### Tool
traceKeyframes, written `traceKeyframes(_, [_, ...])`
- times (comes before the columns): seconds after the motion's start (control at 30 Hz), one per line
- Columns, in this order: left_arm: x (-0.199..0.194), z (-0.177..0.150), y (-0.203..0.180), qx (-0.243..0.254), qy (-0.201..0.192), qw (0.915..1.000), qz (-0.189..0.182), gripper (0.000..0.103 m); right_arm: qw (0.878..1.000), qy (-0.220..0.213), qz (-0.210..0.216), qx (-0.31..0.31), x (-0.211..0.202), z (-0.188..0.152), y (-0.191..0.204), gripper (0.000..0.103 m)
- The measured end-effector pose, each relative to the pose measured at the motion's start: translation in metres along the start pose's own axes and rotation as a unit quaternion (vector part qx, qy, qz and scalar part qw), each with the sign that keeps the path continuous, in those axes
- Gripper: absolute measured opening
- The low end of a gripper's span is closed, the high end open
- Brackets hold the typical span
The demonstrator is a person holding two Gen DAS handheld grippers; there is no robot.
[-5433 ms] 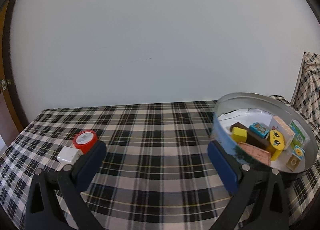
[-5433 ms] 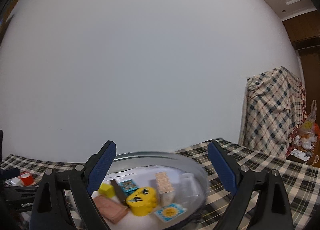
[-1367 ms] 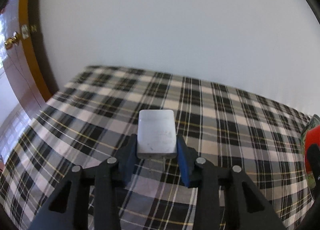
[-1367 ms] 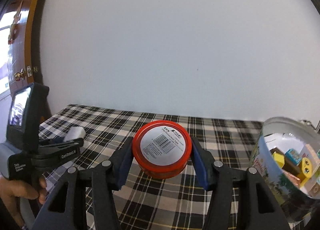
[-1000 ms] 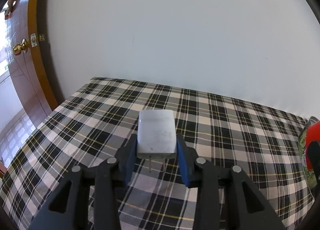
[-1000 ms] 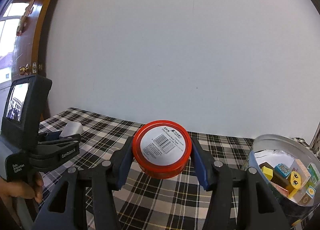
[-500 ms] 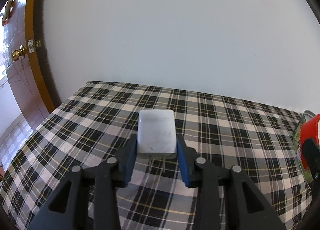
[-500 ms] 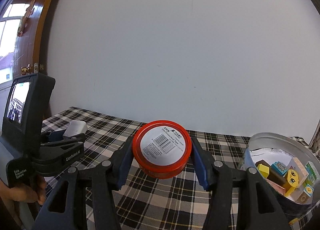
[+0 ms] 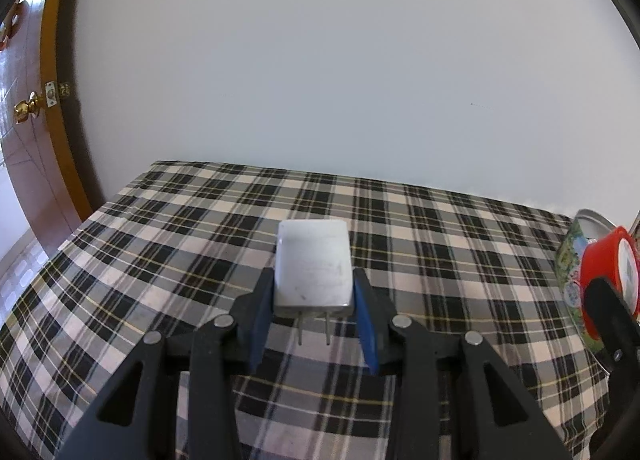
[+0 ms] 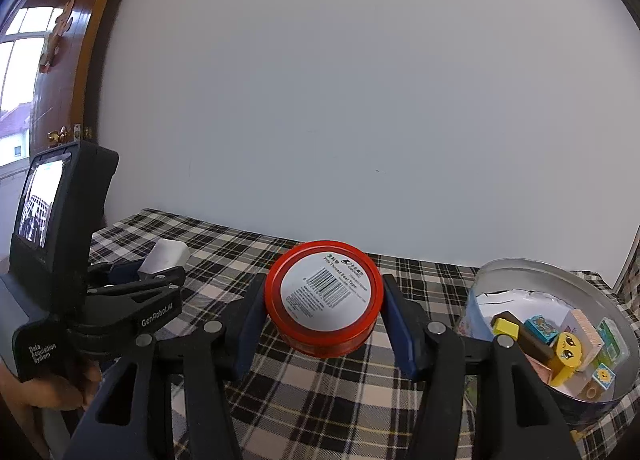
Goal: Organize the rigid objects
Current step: 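Lift and carry the white cube and red tape roll over the tin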
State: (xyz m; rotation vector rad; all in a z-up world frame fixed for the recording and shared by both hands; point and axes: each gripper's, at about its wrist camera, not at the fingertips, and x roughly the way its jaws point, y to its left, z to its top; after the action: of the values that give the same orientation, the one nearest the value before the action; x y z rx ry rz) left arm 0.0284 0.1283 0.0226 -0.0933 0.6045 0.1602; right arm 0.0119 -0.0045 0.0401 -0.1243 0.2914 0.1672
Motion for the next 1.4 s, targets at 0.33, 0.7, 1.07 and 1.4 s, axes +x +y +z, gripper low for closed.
traceKeyframes(0.33, [-0.015,-0.005,-0.023,0.011,-0.015,0.9998,-0.009,0.037,1.000,-0.006,-0.010,0.002,-0.021,-0.005,-0.024,0.057])
traceKeyframes(0.7, [-0.029,-0.005,-0.047,0.011,-0.031,0.9993,-0.020,0.037,0.999,-0.018,-0.033,0.002,-0.035,-0.008,-0.052,0.057])
traceKeyframes(1.07, [-0.035,-0.004,-0.088,0.031,-0.038,0.9980,-0.038,0.037,0.998,-0.032,-0.059,0.008,-0.053,-0.011,-0.089,0.057])
traceKeyframes(1.4, [-0.045,0.002,-0.131,0.051,-0.055,0.9953,-0.061,0.037,0.994,-0.050,-0.094,0.009,-0.063,-0.012,-0.129,0.057])
